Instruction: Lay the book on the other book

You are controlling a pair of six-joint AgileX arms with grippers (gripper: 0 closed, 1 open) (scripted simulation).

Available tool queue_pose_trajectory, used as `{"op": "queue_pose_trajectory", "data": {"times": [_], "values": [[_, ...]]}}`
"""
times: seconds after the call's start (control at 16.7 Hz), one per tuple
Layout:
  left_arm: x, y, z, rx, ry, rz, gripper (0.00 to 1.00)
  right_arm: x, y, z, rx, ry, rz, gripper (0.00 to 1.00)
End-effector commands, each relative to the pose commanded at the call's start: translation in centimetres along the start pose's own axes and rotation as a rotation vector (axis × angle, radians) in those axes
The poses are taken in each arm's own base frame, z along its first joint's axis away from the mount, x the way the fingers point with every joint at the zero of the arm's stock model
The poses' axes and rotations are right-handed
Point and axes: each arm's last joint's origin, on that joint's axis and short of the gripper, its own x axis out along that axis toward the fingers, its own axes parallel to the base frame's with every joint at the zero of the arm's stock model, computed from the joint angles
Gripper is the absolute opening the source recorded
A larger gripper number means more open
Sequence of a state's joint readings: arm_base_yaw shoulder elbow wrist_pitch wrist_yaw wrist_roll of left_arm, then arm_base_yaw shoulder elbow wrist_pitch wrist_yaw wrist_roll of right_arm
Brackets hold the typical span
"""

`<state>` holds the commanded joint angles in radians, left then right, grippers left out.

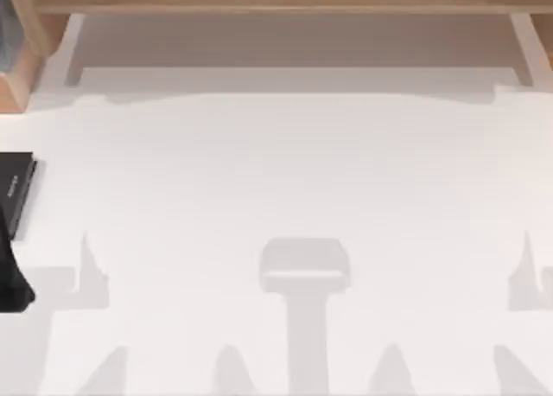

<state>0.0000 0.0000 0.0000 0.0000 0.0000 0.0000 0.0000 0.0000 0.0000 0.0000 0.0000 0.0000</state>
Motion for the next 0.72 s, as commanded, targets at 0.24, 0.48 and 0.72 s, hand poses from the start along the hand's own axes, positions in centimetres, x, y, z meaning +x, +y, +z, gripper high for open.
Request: {"op": "queue_pose_trajectory", "data": {"times": [0.24, 0.48, 0.72], "values": [[0.0, 0.1, 0.8, 0.000, -0.014, -0.001, 1.00, 0.0, 0.0, 0.0, 0.000, 0.000, 0.000, 1.00], [0.7, 0.5, 5.9, 0.000, -0.085, -0.005, 1.00, 0.0, 0.0, 0.0, 0.000, 0.000, 0.000, 1.00], [4.6, 1.4, 12.2, 0.000, -0.100, -0.010, 1.00, 0.0, 0.0, 0.0, 0.000, 0.000, 0.000, 1.00]]}}
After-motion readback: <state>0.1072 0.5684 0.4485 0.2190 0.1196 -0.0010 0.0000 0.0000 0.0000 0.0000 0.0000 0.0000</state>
